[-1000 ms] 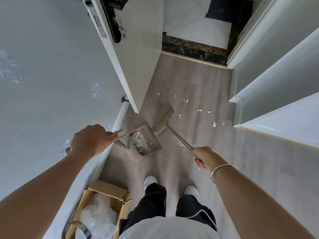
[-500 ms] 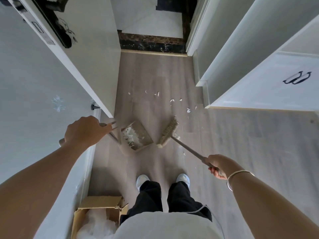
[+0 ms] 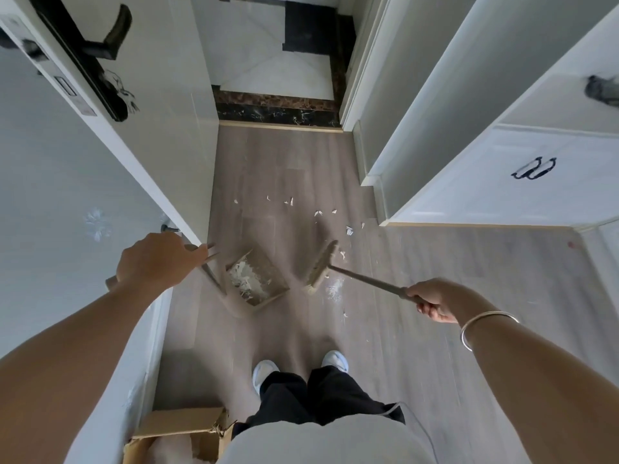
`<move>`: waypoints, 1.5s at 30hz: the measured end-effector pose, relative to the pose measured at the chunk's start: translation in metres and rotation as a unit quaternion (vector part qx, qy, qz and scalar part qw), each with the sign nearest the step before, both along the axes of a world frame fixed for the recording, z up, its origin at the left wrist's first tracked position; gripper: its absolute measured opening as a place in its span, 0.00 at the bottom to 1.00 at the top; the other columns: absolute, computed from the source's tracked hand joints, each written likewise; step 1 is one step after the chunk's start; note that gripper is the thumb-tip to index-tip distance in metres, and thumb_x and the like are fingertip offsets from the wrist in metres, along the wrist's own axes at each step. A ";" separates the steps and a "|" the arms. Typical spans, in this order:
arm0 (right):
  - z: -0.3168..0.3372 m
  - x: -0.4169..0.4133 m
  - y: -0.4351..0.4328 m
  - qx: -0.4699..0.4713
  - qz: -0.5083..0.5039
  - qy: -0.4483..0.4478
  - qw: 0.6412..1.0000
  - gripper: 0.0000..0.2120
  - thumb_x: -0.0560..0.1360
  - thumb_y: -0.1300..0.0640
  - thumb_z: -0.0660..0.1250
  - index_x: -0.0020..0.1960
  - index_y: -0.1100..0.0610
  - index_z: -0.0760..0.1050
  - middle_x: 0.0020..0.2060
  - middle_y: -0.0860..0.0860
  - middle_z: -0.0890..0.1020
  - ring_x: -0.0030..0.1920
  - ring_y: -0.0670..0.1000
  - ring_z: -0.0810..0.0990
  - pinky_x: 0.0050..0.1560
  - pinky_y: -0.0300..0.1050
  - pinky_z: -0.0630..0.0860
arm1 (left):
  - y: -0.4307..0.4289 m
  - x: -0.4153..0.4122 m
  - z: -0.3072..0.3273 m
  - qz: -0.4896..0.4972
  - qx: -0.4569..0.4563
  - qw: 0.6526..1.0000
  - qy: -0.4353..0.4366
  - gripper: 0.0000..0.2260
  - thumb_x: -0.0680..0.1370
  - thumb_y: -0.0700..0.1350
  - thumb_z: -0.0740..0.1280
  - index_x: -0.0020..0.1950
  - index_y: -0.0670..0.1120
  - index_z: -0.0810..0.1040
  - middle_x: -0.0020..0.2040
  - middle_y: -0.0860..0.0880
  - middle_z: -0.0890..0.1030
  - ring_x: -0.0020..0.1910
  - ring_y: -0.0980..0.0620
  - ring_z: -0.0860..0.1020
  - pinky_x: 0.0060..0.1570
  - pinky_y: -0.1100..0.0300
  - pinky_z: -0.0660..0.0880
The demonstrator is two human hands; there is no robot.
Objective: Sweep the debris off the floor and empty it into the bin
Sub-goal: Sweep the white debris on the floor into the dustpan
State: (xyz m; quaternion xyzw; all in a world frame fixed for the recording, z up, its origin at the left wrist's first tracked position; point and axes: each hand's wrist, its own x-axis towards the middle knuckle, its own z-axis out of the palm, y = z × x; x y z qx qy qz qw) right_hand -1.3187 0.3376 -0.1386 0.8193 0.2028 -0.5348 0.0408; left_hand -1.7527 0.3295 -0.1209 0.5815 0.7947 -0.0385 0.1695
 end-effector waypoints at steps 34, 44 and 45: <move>-0.105 -0.212 0.305 0.032 0.150 0.107 0.982 0.16 0.78 0.52 0.66 0.36 0.59 0.70 0.27 0.54 0.72 0.11 0.44 0.65 0.17 0.27 0.63 | 0.124 -0.019 -0.009 0.233 -0.070 0.970 0.005 0.28 0.71 0.67 0.63 0.25 0.45 0.63 0.24 0.48 0.71 0.26 0.46 0.73 0.33 0.58 0.70; -0.107 -0.165 0.300 -0.004 0.119 0.040 0.992 0.11 0.75 0.57 0.63 0.35 0.58 0.69 0.29 0.53 0.73 0.23 0.48 0.69 0.18 0.29 0.63 | 0.160 -0.021 -0.003 0.111 -0.085 0.989 0.040 0.30 0.72 0.69 0.61 0.26 0.44 0.68 0.26 0.46 0.76 0.28 0.46 0.76 0.33 0.59 0.69; -0.106 -0.158 0.297 0.000 0.094 0.040 0.995 0.11 0.76 0.57 0.64 0.36 0.58 0.70 0.29 0.53 0.73 0.21 0.47 0.70 0.17 0.28 0.62 | 0.162 -0.021 -0.003 0.103 -0.084 0.990 0.038 0.31 0.72 0.70 0.61 0.26 0.44 0.68 0.27 0.46 0.76 0.29 0.46 0.76 0.34 0.59 0.70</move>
